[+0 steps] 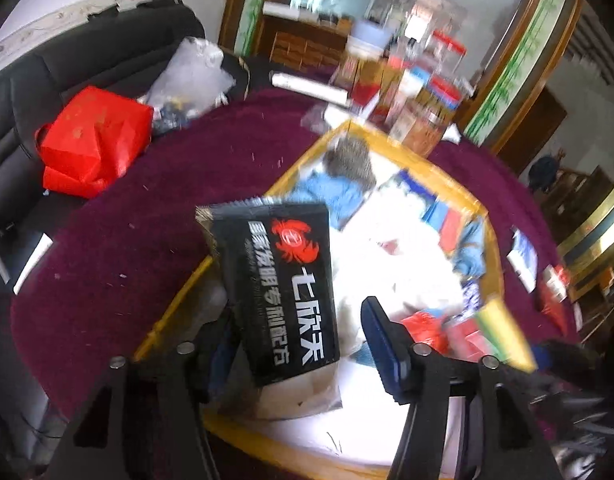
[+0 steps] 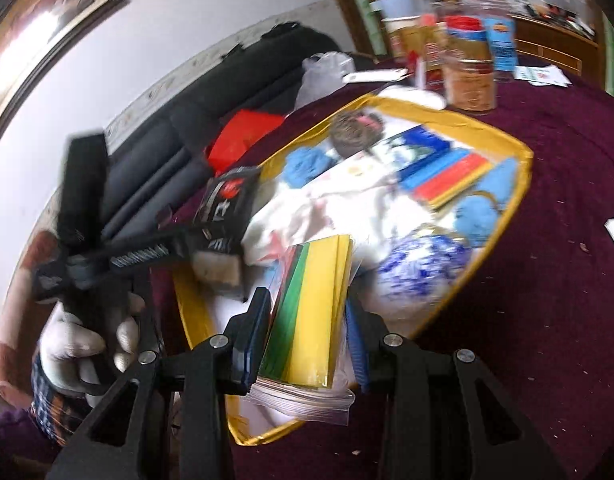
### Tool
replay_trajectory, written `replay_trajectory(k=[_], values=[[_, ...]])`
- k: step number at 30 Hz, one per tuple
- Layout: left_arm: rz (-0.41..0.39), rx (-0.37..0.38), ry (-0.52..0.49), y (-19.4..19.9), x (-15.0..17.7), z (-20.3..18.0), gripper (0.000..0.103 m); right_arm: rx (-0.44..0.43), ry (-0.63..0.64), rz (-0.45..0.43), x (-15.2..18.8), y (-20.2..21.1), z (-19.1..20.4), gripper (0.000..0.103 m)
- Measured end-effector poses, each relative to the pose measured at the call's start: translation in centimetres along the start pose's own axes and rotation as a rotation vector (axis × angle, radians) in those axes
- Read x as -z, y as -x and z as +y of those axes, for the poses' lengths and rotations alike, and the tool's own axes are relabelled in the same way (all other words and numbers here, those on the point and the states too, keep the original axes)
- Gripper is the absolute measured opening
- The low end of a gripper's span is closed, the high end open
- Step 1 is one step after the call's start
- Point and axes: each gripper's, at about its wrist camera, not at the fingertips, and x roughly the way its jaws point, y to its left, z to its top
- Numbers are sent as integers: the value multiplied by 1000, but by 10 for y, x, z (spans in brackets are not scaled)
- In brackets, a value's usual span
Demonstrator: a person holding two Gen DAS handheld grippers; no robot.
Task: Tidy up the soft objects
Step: 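Lower the snack bag and sponge pack into the tray, opening both tools, then move both open tools back over the lemon-print tissue pack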
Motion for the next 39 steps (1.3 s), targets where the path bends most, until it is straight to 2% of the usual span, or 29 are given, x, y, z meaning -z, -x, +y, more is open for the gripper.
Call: replay_trajectory(k=[4,7,11,17,21,27,39], values=[[-89,-1,20,27,2,8,70,8,63,50,4,-18,19,36],[-112,-16,26,40,3,10,72,21,95,83,5,-32,29,36],[-151,-54,-24,52,5,0,79,87,145,124,12,-48,40,36],[-206,-130,-96,59,9,-16,88,129,162,111,21,-33,46,48],[-213,-144,-126,59,12,-25,89,182,172,45,27,-1,42,64],[-202,-149,-169,56,18,-42,89,231,74,-43,44,49,5,68],[-193,-155,-268,56,28,-84,90,280,-159,-133,68,103,-80,68]])
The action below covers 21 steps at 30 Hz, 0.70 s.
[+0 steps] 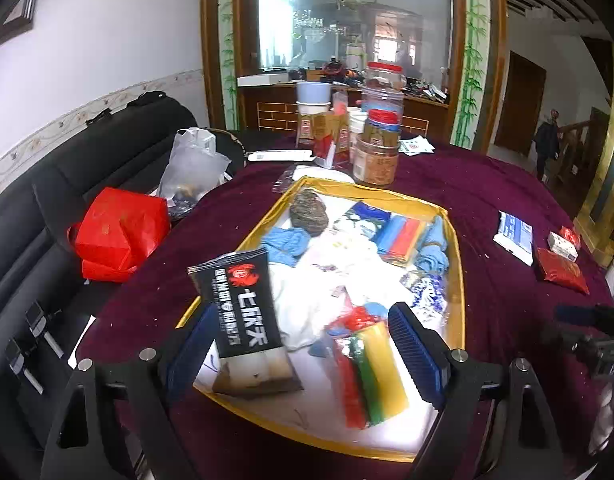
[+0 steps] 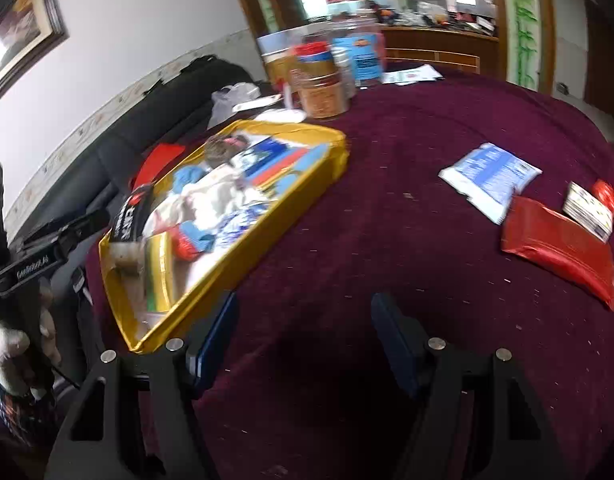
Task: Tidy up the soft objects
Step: 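Move both open tools back over the lemon-print tissue pack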
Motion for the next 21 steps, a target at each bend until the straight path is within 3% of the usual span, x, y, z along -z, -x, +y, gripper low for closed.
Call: replay_trajectory(k=[13,16,21], values=[[13,30,-90,2,0,-41,90,93,-210,-125,5,47,-95,72],[26,78,-103,1,-1,-52,90,135,-293,-167,6,63,-130,72],[59,233,-113,2,-2,-76,90,198,-493,-243,8,86,-202,72]])
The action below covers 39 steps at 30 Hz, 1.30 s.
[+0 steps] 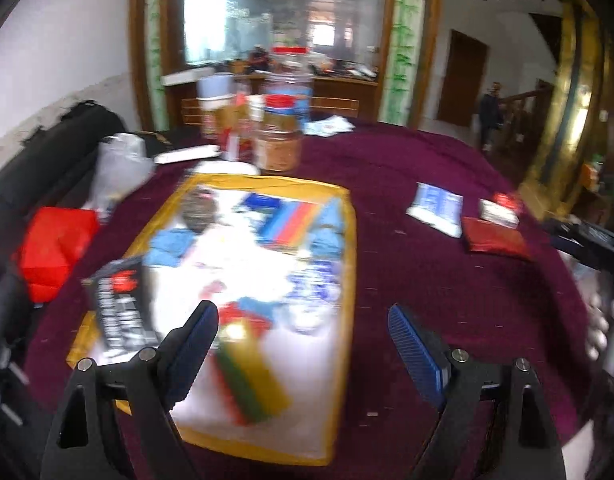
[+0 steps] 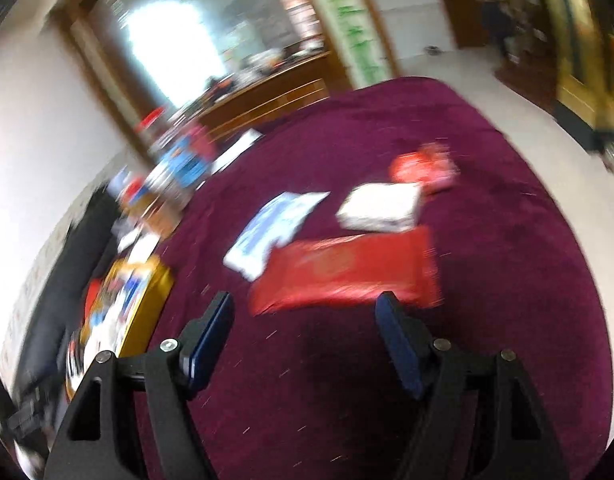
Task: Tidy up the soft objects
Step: 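Move both open tools back over the lemon-print tissue pack, then grasp the tissue pack with left tool while right tool reaches red plastic bag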
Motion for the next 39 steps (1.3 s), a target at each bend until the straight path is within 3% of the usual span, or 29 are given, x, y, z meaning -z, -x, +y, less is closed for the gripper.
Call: replay_trajectory(k=[8,13,19,24,27,28,29,31,35,39], values=[[66,140,-55,-16,0,-47,90,56,-163,-1,-39,-28,-54,72],[110,178,-59,-24,4,-60,90,89,-141,70,-54,-74,-46,72],[140,184,-59,-30,10,-62,90,241,-50,128,-71,-124,-31,72],[170,192,-40,-39,13,-57,90,216,-107,173,-79,-152,-33,76],[182,201,-32,-43,13,-56,90,212,-57,178,-74,-161,-21,76],[182,203,-33,-44,12,-55,90,211,-22,179,-72,-161,-17,62],[178,206,-36,-43,11,-56,90,206,9,171,-69,-158,-12,59],[166,220,-44,-43,7,-59,90,174,25,166,-65,-150,-7,36],[187,277,-53,-53,-4,-74,90,86,28,163,-56,-124,-8,2],[213,325,-80,-65,-14,-97,90,-14,5,142,-42,-92,-21,0]])
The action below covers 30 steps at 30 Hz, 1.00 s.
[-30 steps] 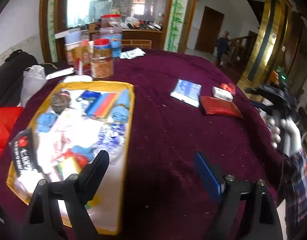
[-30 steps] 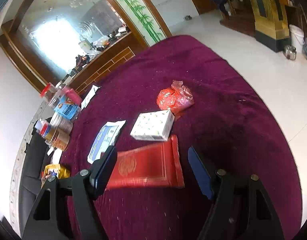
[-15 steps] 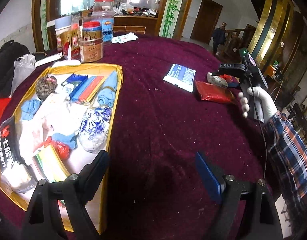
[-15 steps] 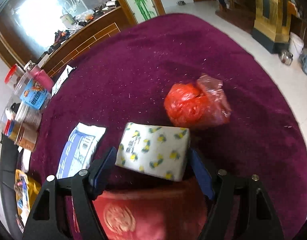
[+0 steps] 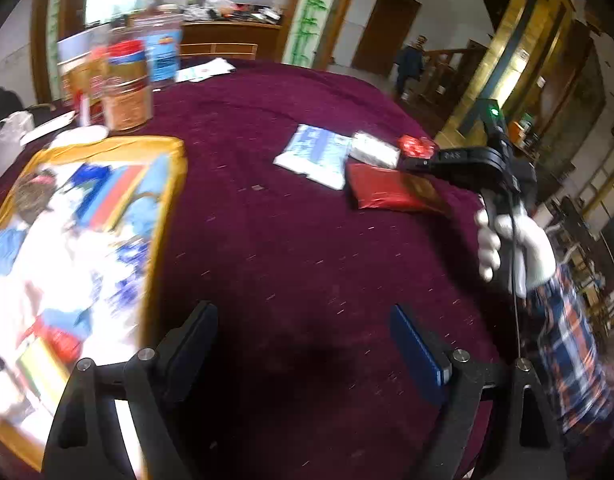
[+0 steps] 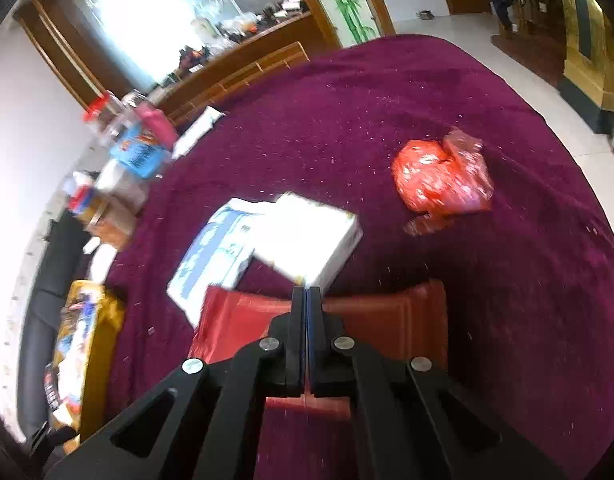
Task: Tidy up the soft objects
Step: 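Grasp the tissue pack with left tool while right tool reaches red plastic bag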
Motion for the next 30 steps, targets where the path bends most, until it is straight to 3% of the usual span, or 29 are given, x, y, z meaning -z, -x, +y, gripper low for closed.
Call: replay_trajectory(k=[2,3,5,6,7,12,17,23,30], values=[[-1,23,-26,-8,-13,-13,90,-36,-56,-55,2,17,-17,0],[-6,31,-39,-12,-20,-20,90,-41,-88,-88,1,23,-26,5],[-2,38,-56,-25,-36,-33,90,-31,-169,-155,-2,36,-51,38],[5,48,-54,-32,-43,-37,90,-19,-208,-188,-2,42,-64,64],[13,70,-48,-40,-51,-43,90,-8,-231,-211,-5,42,-70,71],[26,121,-18,-93,-103,-70,92,20,-381,-240,-2,42,-109,71],[49,49,-133,-164,-144,-100,92,10,-402,-196,0,31,-116,71],[70,-13,-238,-214,-170,-123,93,-22,-404,-190,-4,28,-115,71],[104,-163,-396,-257,-173,-138,97,-22,-392,-184,-7,25,-113,71]])
